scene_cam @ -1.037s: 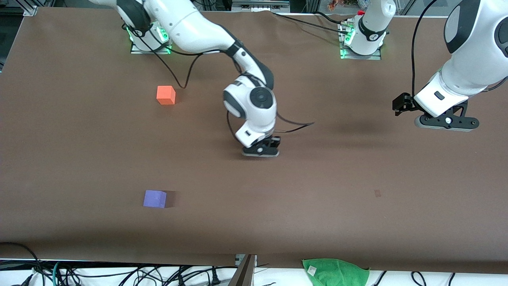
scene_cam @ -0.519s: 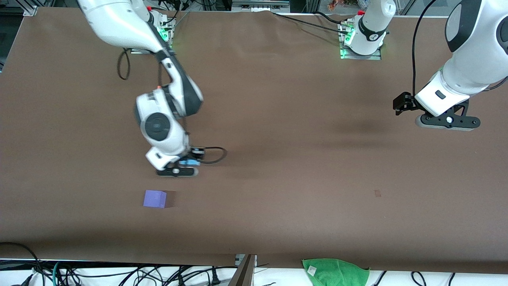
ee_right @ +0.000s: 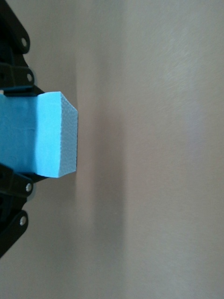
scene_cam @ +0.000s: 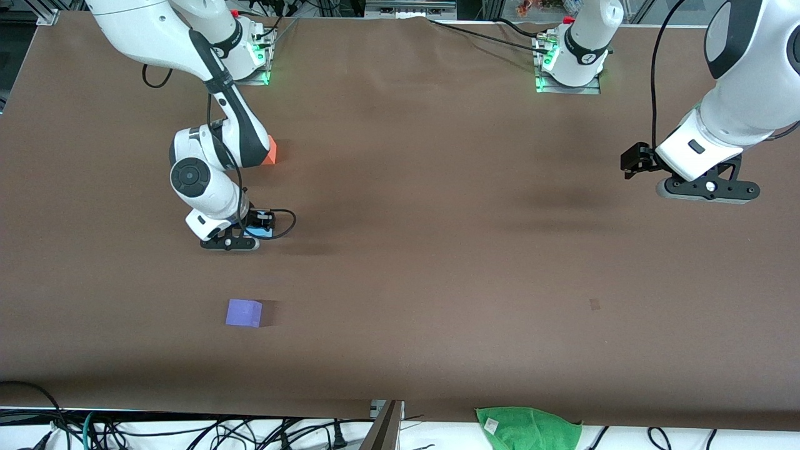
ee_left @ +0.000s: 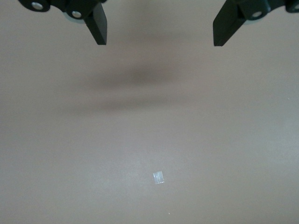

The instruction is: Place blue block between orange and purple blocks

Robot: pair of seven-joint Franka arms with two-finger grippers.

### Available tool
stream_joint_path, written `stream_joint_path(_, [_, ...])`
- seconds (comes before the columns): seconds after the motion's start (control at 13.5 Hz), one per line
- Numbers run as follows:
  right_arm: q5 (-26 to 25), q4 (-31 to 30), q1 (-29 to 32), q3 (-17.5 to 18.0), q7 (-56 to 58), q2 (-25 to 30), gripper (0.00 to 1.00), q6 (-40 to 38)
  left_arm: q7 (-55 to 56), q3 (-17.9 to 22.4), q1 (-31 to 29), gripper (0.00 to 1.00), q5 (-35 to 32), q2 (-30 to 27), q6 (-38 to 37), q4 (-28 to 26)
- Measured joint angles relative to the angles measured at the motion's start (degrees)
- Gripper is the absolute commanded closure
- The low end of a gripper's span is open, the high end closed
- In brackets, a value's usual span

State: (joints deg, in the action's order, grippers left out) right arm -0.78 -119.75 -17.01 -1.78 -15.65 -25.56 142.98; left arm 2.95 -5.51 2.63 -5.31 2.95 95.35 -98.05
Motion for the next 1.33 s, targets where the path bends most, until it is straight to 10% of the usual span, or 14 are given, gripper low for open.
stream_joint_path(0.07, [0.0,-0.1,0.0,0.0,0.0,0.1,0.19,0.1,0.0,0.0,0.0,0.00,0.0,0.1,0.0,0.1])
stream_joint_path(0.15, [0.0,-0.1,0.0,-0.1,-0.1,0.1,0.01,0.3,0.0,0.0,0.0,0.00,0.0,0.1,0.0,0.2])
stream_joint_path(0.59, [0.2,1.6,-0.1,-0.3,-2.2,2.0,0.00,-0.3,0.0,0.0,0.1,0.00,0.0,0.5,-0.1,0.6])
stream_joint_path(1.33, [0.2,27.3,-0.4,-0.3,-1.9,16.0,0.00,-43.9,0.0,0.0,0.2,0.00,0.0,2.0,-0.3,3.3])
